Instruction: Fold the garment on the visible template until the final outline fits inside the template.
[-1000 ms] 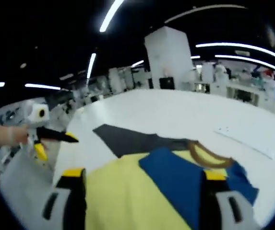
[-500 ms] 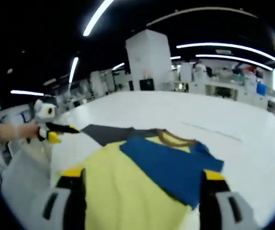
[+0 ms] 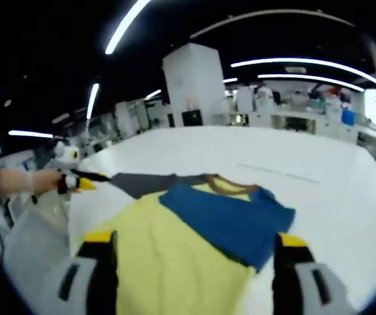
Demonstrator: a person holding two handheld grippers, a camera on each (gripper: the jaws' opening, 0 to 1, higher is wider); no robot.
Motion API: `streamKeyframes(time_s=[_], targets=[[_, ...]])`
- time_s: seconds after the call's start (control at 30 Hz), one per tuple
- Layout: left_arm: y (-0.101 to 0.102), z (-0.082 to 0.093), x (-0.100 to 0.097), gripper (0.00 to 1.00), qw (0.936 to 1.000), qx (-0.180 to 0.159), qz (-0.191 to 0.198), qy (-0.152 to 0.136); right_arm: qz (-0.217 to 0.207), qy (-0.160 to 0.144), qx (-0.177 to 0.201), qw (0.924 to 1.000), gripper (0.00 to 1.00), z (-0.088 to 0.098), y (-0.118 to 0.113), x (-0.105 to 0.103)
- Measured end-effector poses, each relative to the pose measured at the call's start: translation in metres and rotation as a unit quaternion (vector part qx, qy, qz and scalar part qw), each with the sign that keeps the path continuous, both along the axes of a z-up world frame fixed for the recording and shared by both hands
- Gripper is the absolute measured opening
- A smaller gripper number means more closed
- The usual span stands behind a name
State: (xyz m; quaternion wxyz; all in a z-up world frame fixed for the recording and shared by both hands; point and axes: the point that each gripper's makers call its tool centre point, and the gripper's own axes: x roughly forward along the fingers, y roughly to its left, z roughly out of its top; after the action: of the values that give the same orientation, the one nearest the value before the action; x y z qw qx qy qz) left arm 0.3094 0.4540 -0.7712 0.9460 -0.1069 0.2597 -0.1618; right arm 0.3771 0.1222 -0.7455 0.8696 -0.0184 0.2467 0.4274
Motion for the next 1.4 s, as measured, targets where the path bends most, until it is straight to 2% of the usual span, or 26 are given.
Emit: streamKeyframes(time_s=[0.13, 0.27, 0.43, 0.47, 0.53, 0.67, 0.7, 0.73, 0.87, 1.07, 1.2, 1.27, 1.4], targets=[[0.028, -0.001, 0.002, 0.71, 0.9985, 0.017, 0.051, -0.002, 0.004, 0.003, -0.001, 1.0000, 0.99, -0.003, 0.004, -0.001], [0.060, -0.005, 0.004, 0.70, 0.9931, 0.012, 0.116, -0.005, 0.010, 0.003, -0.005, 0.9999, 0.99, -0.005, 0.006, -0.005], [0.108, -0.012, 0.001, 0.67, 0.9795, 0.021, 0.200, -0.007, 0.011, 0.004, -0.005, 0.9999, 0.99, -0.007, 0.005, -0.006], [0.123, -0.016, 0.000, 0.66, 0.9755, 0.027, 0.218, -0.003, 0.011, 0.004, -0.005, 0.9999, 0.99, -0.008, 0.004, -0.006], [0.140, -0.024, -0.004, 0.66, 0.9685, 0.025, 0.248, 0.013, 0.008, 0.006, -0.004, 0.9999, 0.99, -0.008, 0.003, -0.008], [0.167, -0.039, -0.008, 0.65, 0.9575, 0.021, 0.286, 0.029, 0.002, 0.010, 0.002, 0.9999, 0.99, -0.010, -0.003, -0.009], [0.176, -0.046, -0.011, 0.64, 0.9515, 0.018, 0.304, 0.042, 0.000, 0.011, 0.003, 0.9999, 0.99, -0.010, -0.004, -0.009], [0.179, -0.047, -0.012, 0.64, 0.9482, 0.013, 0.315, 0.040, -0.001, 0.012, 0.004, 0.9999, 0.99, -0.010, -0.005, -0.010], [0.185, -0.048, -0.011, 0.60, 0.9460, 0.014, 0.322, 0.035, -0.007, 0.016, 0.004, 0.9998, 0.99, -0.013, -0.012, -0.013], [0.196, -0.059, -0.010, 0.54, 0.9422, 0.025, 0.330, 0.052, -0.012, 0.024, 0.002, 0.9996, 0.99, -0.016, -0.019, -0.018], [0.202, -0.067, -0.010, 0.44, 0.9366, 0.031, 0.342, 0.069, -0.014, 0.028, 0.002, 0.9995, 0.99, -0.018, -0.021, -0.022], [0.205, -0.065, -0.010, 0.38, 0.9315, 0.025, 0.357, 0.066, -0.014, 0.029, 0.000, 0.9995, 0.99, -0.019, -0.022, -0.022], [0.208, -0.066, -0.009, 0.27, 0.9277, 0.025, 0.366, 0.069, -0.013, 0.032, 0.001, 0.9994, 0.99, -0.020, -0.021, -0.023]])
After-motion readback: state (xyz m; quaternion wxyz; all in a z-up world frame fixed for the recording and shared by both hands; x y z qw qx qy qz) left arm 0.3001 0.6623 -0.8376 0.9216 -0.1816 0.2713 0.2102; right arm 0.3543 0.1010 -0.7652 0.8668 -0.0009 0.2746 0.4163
